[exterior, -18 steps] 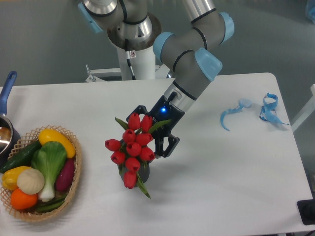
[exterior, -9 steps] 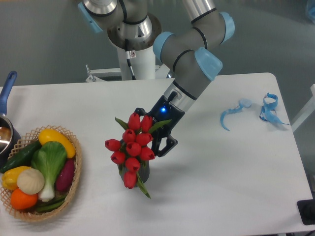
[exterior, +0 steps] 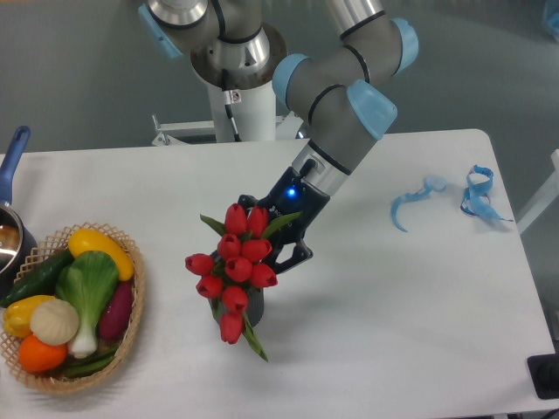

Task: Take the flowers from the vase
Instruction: 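Lift the gripped tulips upward out of the dark vase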

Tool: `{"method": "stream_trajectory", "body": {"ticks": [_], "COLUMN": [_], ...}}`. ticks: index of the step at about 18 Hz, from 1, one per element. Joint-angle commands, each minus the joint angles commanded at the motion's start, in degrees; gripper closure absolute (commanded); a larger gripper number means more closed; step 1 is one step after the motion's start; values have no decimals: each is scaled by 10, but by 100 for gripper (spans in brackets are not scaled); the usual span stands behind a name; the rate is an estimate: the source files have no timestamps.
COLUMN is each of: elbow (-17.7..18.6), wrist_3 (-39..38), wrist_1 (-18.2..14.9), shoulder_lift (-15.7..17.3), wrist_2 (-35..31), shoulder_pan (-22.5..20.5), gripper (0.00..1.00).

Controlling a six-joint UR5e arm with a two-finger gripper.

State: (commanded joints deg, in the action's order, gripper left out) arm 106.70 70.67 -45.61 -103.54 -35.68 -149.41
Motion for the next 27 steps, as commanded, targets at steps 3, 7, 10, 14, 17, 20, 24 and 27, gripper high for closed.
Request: {"method": "stream_trajectory", "body": {"ticks": [3,7,10,14,17,20,24,27], "elbow": [-1,-18,-43,-71,-101,-138,-158,-163], "wrist_3": [-44,-95,-141,-175,-210,-260,-282,-281], "wrist_1": [-1,-4,-5,-5,-5,-7,-7,-8], "shoulder_lift": [32,66,76,80,81,82,81,78], "wrist_2": [1,15,22,27,46,58,60,58], "shoulder_pan": [1,4,4,5,4,3,0,-18], "gripper": [52,52,52,52,52,53,52,53]}}
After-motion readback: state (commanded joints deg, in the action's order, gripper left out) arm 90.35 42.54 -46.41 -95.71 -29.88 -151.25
